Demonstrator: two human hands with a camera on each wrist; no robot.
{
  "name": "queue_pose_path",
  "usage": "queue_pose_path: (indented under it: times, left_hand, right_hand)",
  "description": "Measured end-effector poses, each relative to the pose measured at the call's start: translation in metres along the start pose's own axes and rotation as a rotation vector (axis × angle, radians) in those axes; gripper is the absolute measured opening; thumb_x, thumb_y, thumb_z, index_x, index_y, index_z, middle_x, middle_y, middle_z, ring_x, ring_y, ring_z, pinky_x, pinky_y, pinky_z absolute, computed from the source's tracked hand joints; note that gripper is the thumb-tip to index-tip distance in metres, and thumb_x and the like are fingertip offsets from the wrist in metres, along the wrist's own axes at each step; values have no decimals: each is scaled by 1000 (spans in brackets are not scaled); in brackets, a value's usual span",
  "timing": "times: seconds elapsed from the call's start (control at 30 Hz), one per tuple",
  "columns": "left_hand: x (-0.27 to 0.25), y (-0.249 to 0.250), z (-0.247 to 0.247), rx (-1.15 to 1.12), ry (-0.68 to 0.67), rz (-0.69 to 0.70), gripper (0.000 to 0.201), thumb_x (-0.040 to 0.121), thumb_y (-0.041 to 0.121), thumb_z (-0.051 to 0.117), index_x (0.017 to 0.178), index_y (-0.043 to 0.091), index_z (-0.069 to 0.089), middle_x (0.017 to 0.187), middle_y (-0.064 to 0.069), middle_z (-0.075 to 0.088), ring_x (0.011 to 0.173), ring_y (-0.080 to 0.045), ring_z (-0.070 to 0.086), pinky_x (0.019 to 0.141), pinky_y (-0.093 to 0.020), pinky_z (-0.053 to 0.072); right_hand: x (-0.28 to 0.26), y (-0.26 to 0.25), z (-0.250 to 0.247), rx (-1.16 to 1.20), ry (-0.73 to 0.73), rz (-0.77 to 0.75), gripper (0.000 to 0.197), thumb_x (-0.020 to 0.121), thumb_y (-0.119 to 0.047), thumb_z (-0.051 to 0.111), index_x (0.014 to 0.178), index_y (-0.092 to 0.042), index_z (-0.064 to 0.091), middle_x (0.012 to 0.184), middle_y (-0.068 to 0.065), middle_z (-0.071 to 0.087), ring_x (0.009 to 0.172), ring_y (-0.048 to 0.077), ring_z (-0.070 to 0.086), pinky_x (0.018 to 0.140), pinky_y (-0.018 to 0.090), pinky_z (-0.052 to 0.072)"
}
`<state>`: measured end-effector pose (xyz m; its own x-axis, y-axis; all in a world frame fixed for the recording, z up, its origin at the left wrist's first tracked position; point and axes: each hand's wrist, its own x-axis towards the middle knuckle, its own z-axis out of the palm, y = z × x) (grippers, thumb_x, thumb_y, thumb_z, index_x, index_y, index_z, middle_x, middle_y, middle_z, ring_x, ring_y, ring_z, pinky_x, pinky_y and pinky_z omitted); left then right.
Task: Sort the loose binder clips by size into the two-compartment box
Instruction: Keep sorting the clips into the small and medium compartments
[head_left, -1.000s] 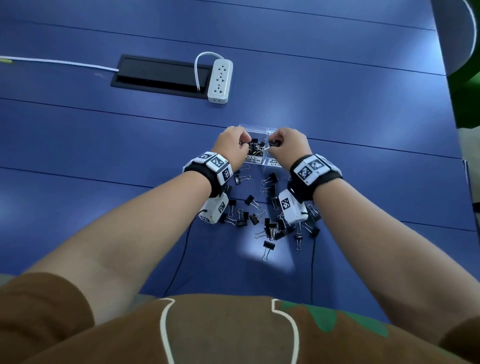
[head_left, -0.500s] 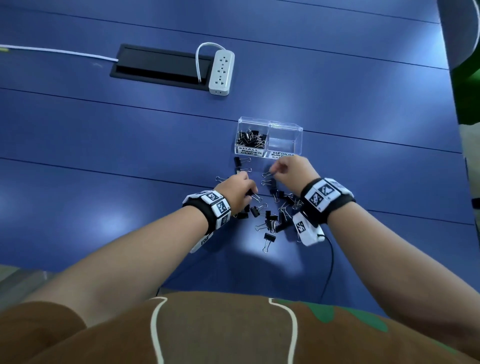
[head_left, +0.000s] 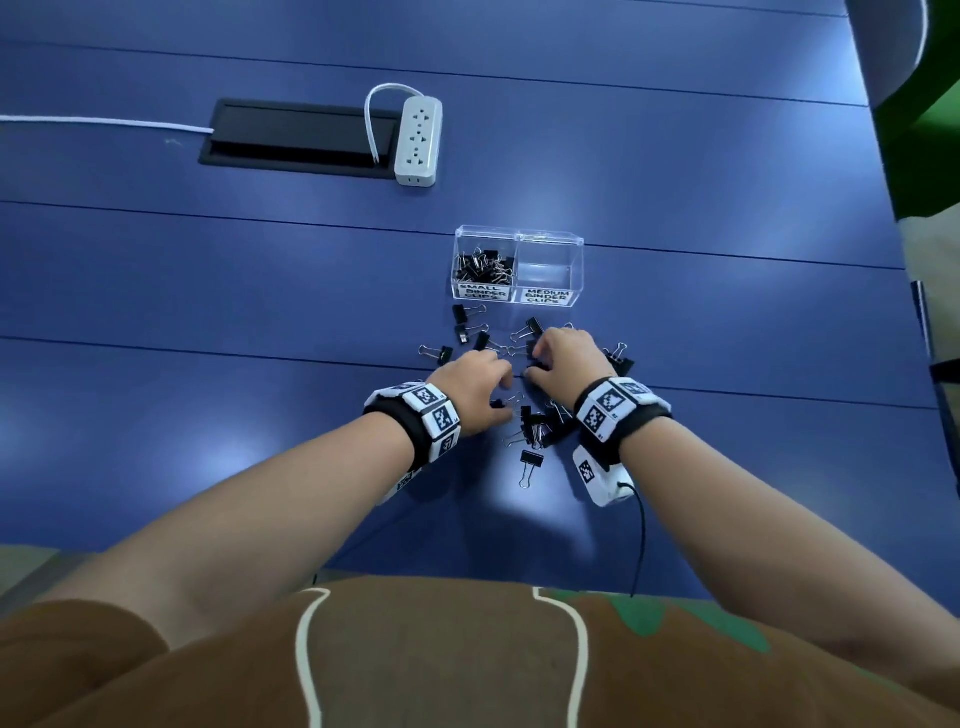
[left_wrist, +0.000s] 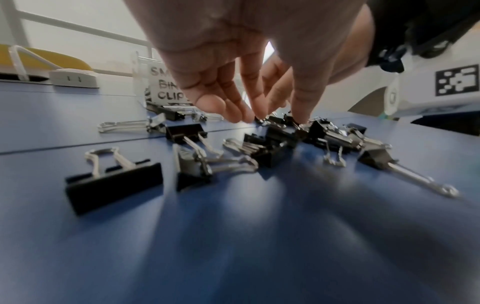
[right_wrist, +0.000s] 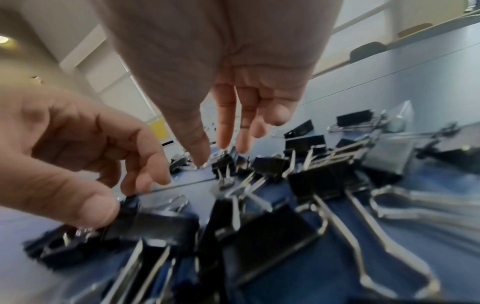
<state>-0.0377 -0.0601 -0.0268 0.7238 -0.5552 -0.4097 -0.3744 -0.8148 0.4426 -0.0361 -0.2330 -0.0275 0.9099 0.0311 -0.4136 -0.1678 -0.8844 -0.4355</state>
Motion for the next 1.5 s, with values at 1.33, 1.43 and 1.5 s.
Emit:
queue_pose_path:
  times: [1.33, 1.43, 1.5]
  left_hand:
    - [3, -8, -12, -236, 230, -122, 21, 79, 11, 58, 100, 9, 54, 106, -8, 47, 78, -28, 57, 77, -38, 52]
    - [18, -9, -33, -299, 353, -90, 19, 79, 10, 57, 98, 10, 56, 104, -7, 51, 84, -25, 58, 81, -37, 52]
    - [33, -11, -49, -272, 392, -68, 17, 83, 11, 55, 100, 9, 58, 104, -9, 56, 92, -25, 56, 86, -37, 49]
  right_hand:
    - [-8, 9, -8, 38, 6, 28, 16, 83, -12, 57, 97, -7, 63, 97, 9, 63, 90, 26, 58, 83, 34, 50]
    - [-7, 7, -12, 227, 85, 79, 14, 85, -17, 55, 94, -11, 63, 86, 1, 60, 79, 19, 55, 73, 27, 44]
    - [-3, 6, -17, 342, 136, 118, 14, 87, -19, 53, 91, -13, 65, 79, -2, 60, 71, 15, 53, 69, 26, 42]
